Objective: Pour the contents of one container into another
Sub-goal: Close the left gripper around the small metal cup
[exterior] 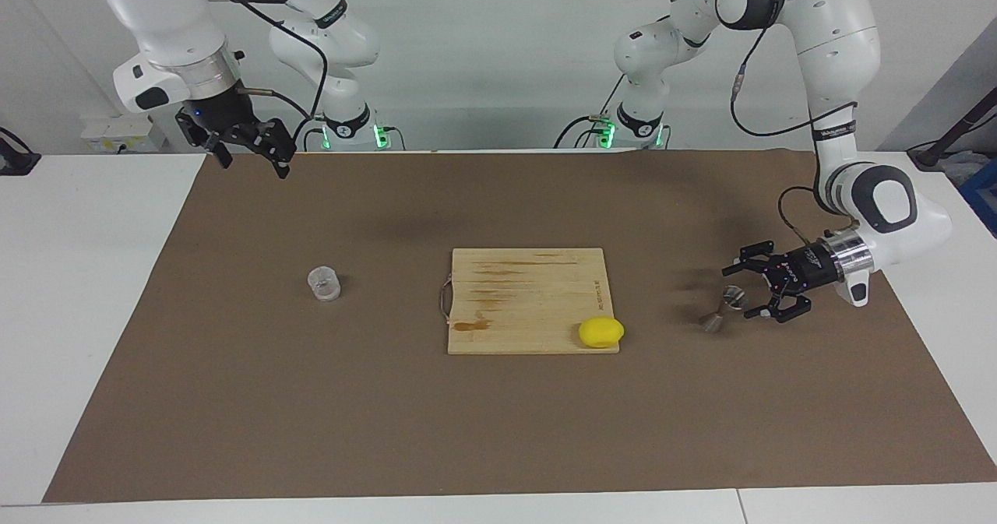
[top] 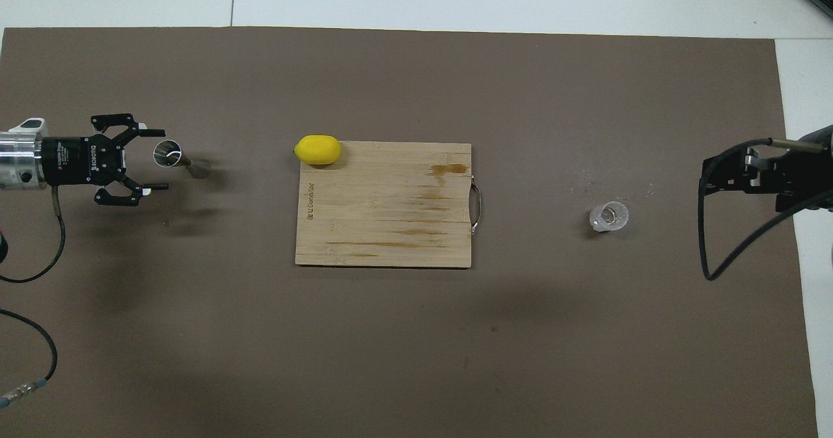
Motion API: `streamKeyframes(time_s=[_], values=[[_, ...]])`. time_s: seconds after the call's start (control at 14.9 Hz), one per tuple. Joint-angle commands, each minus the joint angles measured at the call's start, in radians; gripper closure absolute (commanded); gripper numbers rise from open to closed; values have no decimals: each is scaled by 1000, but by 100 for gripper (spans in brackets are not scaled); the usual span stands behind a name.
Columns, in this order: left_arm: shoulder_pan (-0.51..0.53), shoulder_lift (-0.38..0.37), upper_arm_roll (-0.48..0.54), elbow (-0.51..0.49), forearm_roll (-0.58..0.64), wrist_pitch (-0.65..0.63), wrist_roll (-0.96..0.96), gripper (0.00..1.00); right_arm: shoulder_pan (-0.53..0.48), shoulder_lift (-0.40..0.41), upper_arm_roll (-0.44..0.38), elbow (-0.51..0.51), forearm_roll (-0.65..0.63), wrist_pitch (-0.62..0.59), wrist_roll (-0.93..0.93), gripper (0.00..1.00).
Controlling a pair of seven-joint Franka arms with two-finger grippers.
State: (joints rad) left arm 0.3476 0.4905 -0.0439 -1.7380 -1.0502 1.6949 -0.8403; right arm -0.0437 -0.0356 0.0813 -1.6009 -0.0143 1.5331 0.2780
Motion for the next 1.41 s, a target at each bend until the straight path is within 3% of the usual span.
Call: streamKeyframes(time_s=[0.0, 0.34, 1.35], values=[[-7, -6, 4, -25, -13, 19, 20, 1, -13, -24, 3, -27, 22, 13, -26, 0], [-7, -6, 1, -26, -17, 22, 21, 6, -15, -24, 3, -27, 22, 13, -26, 0], [-19, -9, 1, -32, -25, 32, 21, 6, -13, -24, 3, -27, 22, 13, -28, 0]])
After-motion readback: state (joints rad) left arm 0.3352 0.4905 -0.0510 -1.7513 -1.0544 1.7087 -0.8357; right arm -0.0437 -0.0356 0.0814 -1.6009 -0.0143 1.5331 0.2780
